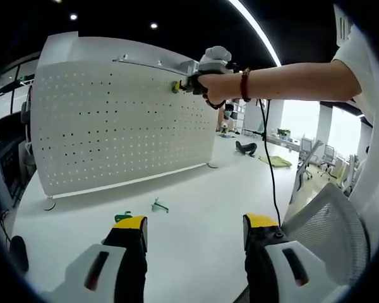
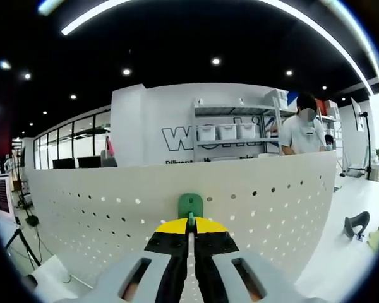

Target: Insert the hook assembly into the mounting plate slot until the hook locks in place.

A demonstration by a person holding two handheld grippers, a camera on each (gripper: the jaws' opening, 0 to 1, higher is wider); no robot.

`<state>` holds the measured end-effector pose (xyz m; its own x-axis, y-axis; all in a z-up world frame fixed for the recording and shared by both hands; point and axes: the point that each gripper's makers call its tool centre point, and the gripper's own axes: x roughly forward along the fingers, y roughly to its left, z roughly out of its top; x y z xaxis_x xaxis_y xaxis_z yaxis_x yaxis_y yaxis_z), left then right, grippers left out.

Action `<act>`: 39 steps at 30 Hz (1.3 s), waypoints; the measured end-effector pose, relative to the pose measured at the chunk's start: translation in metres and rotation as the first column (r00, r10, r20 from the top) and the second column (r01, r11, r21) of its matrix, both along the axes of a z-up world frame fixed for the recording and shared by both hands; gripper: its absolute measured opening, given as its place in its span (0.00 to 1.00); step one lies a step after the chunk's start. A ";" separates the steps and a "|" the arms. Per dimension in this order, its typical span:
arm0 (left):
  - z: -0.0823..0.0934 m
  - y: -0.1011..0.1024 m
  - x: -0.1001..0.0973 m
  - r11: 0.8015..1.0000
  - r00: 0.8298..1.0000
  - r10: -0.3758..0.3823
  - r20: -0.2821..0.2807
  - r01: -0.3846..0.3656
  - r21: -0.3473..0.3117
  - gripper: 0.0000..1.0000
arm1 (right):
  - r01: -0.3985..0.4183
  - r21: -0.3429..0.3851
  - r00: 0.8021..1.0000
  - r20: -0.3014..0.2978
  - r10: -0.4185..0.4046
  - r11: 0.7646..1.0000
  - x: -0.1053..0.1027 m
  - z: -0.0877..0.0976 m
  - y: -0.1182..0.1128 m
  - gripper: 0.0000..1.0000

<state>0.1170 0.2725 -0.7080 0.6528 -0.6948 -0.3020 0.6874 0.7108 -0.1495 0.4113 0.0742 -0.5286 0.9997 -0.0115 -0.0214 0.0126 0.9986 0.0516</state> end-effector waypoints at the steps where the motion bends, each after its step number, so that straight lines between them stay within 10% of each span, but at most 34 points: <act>1: -0.001 -0.001 0.000 1.000 1.000 -0.001 0.000 0.001 0.001 0.63 | -0.004 0.000 1.000 -0.001 0.004 1.000 0.000 0.000 0.001 0.00; 18: 0.002 0.000 0.001 1.000 1.000 -0.010 0.006 0.010 0.008 0.64 | -0.002 -0.055 1.000 -0.030 0.000 0.998 0.004 -0.003 0.006 0.00; 21: 0.002 -0.001 0.001 1.000 1.000 -0.013 0.008 0.013 0.007 0.64 | -0.013 -0.167 0.999 -0.034 0.007 0.986 0.004 -0.002 0.006 0.00; 39: 0.000 -0.002 0.000 1.000 1.000 -0.010 0.000 0.010 0.006 0.64 | -0.021 -0.154 0.999 -0.038 0.015 0.988 0.004 -0.001 0.007 0.01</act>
